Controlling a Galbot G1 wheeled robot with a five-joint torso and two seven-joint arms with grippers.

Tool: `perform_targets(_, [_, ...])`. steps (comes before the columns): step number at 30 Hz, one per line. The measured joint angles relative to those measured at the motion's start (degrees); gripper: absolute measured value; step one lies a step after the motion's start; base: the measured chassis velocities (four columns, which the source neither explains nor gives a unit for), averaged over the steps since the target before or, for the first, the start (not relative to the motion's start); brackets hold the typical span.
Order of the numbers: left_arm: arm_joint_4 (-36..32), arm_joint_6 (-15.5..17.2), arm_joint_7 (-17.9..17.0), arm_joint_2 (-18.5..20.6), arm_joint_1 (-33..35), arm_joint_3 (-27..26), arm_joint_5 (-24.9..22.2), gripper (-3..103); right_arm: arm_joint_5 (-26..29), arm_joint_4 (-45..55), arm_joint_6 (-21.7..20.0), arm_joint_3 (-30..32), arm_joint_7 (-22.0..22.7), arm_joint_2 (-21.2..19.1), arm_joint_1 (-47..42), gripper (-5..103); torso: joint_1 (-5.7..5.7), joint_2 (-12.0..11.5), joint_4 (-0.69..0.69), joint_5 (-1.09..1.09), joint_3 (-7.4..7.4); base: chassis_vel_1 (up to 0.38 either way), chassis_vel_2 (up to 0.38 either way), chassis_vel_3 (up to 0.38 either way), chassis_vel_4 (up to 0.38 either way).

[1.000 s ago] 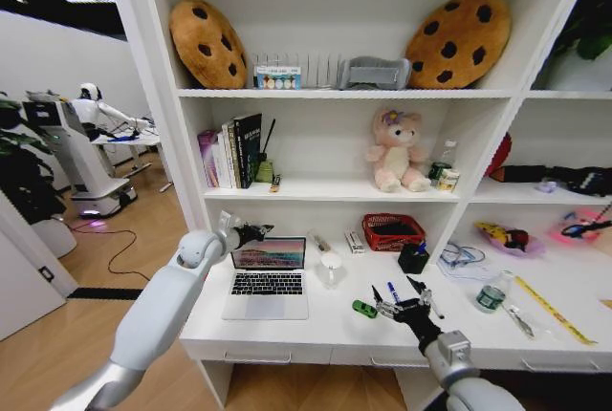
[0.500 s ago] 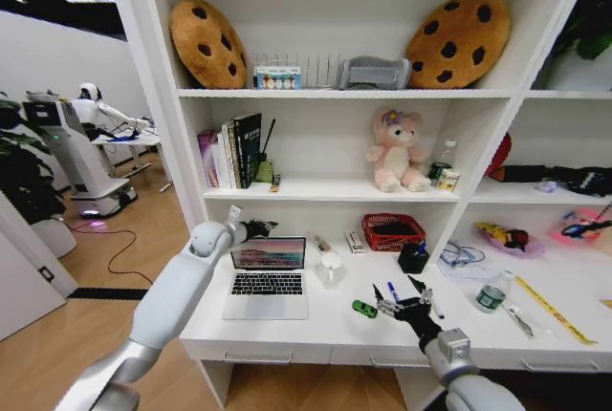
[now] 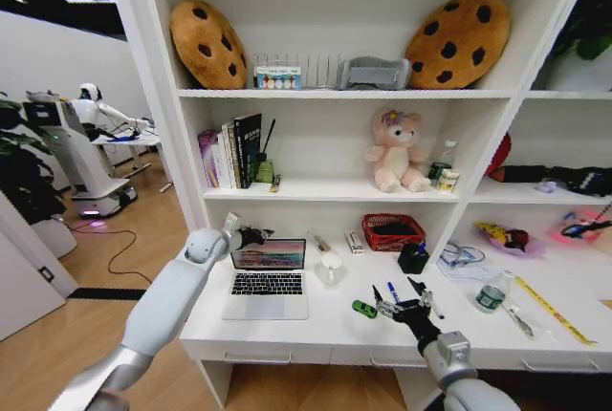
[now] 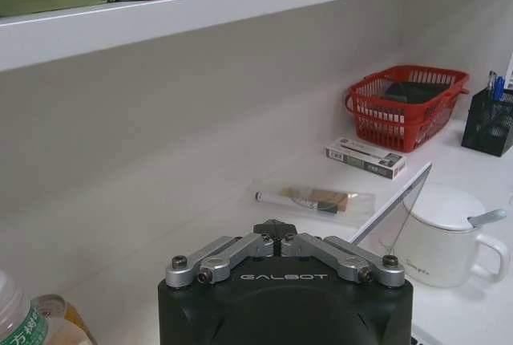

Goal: Organize the objects on the table.

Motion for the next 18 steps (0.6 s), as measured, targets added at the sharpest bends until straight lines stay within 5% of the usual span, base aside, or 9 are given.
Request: perform_targets(18, [-15.7,1.7,1.6,7.5,11.6,-7.1,0.3,0,-1.8,-0.6,1.1,-0.6,-1.0,1.3,0.2,100,0.0,0.0,0.01,0.0,0.01,0.0,0.0,0.0,0.0])
